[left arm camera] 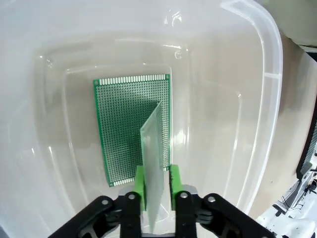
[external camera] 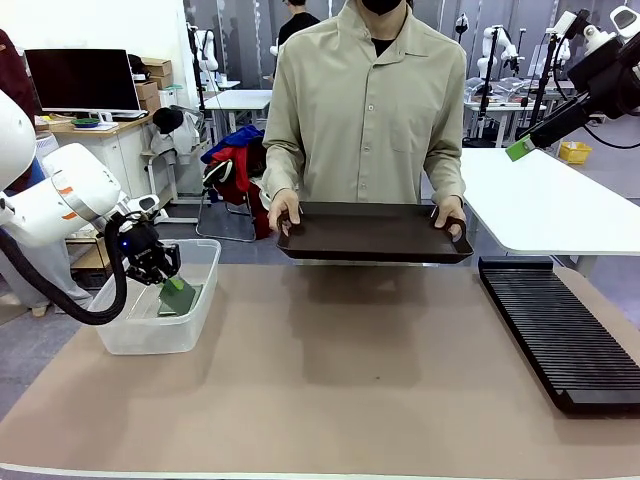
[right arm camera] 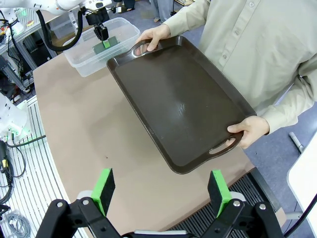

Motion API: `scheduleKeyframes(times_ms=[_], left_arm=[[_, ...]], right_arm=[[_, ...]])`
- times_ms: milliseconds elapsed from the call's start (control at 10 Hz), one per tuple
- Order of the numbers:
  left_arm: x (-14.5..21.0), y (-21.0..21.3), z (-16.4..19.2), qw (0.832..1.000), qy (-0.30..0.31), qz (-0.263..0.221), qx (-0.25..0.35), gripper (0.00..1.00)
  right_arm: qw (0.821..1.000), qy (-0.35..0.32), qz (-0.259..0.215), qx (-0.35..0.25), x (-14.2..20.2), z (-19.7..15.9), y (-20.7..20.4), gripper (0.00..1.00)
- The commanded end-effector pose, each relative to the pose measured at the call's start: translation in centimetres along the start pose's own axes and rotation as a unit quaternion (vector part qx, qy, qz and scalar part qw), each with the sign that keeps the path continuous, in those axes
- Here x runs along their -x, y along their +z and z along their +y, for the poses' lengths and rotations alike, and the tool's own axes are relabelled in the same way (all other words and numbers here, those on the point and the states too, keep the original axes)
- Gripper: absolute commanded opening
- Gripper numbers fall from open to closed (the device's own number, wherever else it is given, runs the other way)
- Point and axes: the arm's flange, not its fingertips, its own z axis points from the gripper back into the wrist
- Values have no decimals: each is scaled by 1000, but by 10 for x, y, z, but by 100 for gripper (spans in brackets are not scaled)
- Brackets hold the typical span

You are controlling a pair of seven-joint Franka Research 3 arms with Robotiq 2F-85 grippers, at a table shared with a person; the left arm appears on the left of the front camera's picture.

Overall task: Sort PCBs into racks and boxes based on the side picked up.
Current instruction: If the short side of the Blank PCB is picked up, insert it into the PCB Rack ; if the long side is picked up, place it in the Organizing box.

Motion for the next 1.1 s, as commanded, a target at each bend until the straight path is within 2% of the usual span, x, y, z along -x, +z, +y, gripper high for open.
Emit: scheduleKeyframes(times_ms=[0,100,200,300,400,500,800,1000], left_arm=[[6,14,-6,999,-2,-24,-20,49],[8,18,-8,999,-3,-32,-27,62],[11,23,-12,999,-7,-41,-32,69],[15,26,-18,998,-16,-49,-38,82],[18,29,-24,997,-29,-56,-43,89],[23,34,-31,996,-44,-59,-42,100],[42,57,-54,989,-119,-77,-43,100],[45,66,-62,989,-122,-75,-31,100]], right_arm=[[1000,0,-4,-2,1,0,-2,100],[1000,0,-4,-2,1,0,-2,100],[1000,0,-4,-2,1,0,-2,100],[1000,0,-4,-2,1,0,-2,100],[1000,0,-4,-2,1,0,-2,100],[1000,0,-4,-2,1,0,-2,100],[1000,0,-4,-2,1,0,-2,100],[1000,0,-4,-2,1,0,-2,100]])
